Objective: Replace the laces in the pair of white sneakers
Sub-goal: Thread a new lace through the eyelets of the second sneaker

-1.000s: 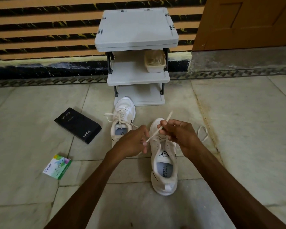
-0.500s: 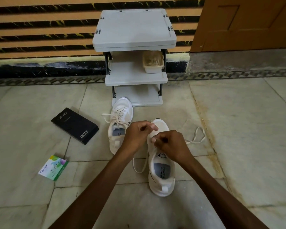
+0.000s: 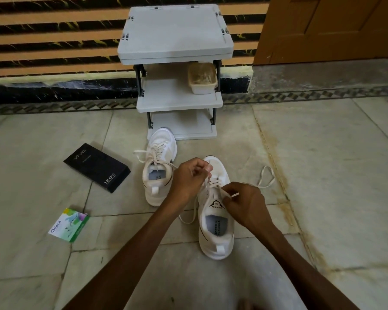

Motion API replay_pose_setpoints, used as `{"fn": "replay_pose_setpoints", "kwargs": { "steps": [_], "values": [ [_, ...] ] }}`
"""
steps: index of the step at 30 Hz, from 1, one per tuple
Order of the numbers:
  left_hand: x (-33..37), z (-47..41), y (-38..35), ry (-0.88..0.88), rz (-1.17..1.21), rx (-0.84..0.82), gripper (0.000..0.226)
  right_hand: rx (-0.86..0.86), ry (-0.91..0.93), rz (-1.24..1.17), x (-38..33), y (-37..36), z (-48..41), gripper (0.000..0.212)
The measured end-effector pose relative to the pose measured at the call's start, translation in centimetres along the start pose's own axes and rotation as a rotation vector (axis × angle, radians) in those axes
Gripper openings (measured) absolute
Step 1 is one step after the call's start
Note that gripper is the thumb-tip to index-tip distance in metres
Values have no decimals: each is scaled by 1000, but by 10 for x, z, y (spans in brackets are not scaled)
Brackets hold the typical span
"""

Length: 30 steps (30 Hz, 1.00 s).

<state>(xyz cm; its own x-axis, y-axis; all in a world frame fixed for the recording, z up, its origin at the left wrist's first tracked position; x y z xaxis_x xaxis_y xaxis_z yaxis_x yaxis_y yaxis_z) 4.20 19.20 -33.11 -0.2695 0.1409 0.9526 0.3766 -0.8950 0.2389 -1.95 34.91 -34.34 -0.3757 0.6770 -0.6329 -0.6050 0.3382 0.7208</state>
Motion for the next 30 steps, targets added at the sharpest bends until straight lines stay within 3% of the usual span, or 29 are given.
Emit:
{"fn": "replay_pose_setpoints", "kwargs": {
  "steps": [4,9,12,22,30],
  "values": [
    [-2,-2,-10,53,-2,-67,7,-45,-88,-288,23,-1,-2,8],
    [2,3,-23,-5,-556,-175,12,-128,-179,-612,34,-7,-1,13],
    [5,7,-29,-41,-714,-182,15,-145,-204,-660,34,-9,-1,14],
    [5,7,-40,-61,-790,-171,13,-113,-161,-568,30,-6,-2,11],
    [3,12,-39,-65,-587,-119,8,-100,-82,-466,23,-4,-2,20]
  ]
}}
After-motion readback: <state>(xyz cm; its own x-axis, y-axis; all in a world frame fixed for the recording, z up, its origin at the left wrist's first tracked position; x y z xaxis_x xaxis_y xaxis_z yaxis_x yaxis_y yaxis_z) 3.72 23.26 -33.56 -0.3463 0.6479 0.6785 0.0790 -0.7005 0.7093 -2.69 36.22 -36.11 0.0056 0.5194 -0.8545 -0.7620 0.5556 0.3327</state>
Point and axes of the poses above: each hand's wrist, its own z-axis away from the middle knuckle, its own y-axis out of the back of the hand, x = y × z, the point moved 8 cm from there along -z, towards the middle knuckle, and after that the axes turned 11 degrees about -x, right-handed, at the moved point
